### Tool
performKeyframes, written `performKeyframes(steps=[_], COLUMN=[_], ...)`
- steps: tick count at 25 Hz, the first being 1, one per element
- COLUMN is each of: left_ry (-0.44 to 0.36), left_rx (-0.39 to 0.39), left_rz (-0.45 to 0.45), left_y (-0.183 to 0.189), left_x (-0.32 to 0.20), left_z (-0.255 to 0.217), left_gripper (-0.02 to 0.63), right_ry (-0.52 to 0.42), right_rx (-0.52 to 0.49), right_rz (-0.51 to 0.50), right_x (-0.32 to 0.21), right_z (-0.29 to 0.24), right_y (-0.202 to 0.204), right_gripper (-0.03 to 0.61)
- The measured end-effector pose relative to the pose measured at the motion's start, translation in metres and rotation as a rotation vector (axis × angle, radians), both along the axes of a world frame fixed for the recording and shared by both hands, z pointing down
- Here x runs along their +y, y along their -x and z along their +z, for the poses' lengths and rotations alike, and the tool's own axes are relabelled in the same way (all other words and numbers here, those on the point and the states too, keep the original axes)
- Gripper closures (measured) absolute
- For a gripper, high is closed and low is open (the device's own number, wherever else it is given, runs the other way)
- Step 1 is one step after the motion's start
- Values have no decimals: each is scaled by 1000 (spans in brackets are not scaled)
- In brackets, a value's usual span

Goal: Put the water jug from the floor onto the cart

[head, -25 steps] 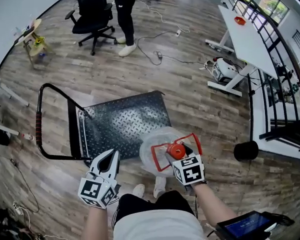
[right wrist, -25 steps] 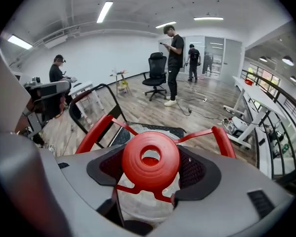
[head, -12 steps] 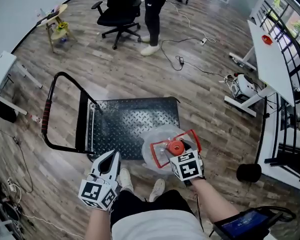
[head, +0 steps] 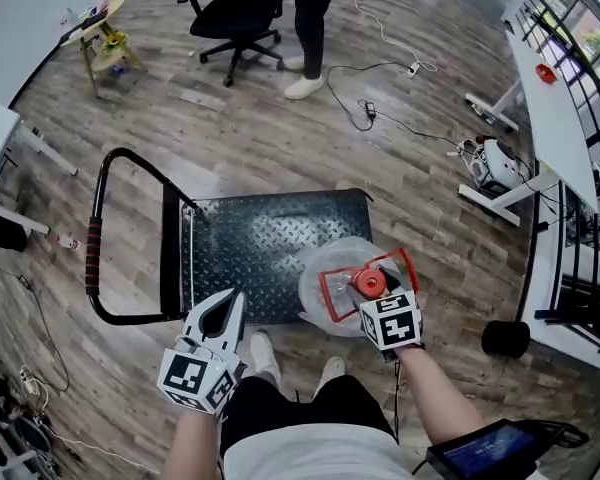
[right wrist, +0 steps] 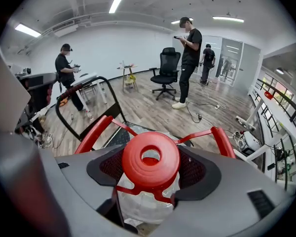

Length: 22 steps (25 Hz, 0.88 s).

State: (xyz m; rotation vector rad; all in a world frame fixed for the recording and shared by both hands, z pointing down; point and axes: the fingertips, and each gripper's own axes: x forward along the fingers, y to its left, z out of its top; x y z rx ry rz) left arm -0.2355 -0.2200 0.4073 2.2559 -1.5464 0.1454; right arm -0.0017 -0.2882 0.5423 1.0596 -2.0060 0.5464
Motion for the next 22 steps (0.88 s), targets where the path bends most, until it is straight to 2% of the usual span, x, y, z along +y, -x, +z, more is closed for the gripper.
performKeyframes(steps=[14,22], left_ry=[93,152], left_rx=[3,7], left_rz=[-25,-59], left_y=[56,84], left_x=[-2,5], left_z=[51,77], left_gripper=[614,614], right_ry=[-5,34], right_rx=[12,23], right_rz=[2,13], right_x=[-56,-71], right_z=[76,123], right_y=[75,107], right_gripper=[264,264])
